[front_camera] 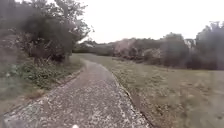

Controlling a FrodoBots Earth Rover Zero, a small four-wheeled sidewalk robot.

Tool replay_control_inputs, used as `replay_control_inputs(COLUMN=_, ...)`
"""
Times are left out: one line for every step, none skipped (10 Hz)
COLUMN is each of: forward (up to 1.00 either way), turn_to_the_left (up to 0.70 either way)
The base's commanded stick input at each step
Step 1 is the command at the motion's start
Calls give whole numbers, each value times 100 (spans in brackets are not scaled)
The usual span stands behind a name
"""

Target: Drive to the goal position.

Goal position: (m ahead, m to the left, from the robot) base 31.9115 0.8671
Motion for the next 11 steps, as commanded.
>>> replay_control_inputs(forward=100, turn_to_the_left=29)
replay_control_inputs(forward=100, turn_to_the_left=9)
replay_control_inputs(forward=100, turn_to_the_left=2)
replay_control_inputs(forward=100, turn_to_the_left=0)
replay_control_inputs(forward=100, turn_to_the_left=0)
replay_control_inputs(forward=100, turn_to_the_left=0)
replay_control_inputs(forward=100, turn_to_the_left=0)
replay_control_inputs(forward=100, turn_to_the_left=0)
replay_control_inputs(forward=100, turn_to_the_left=0)
replay_control_inputs(forward=100, turn_to_the_left=0)
replay_control_inputs(forward=100, turn_to_the_left=0)
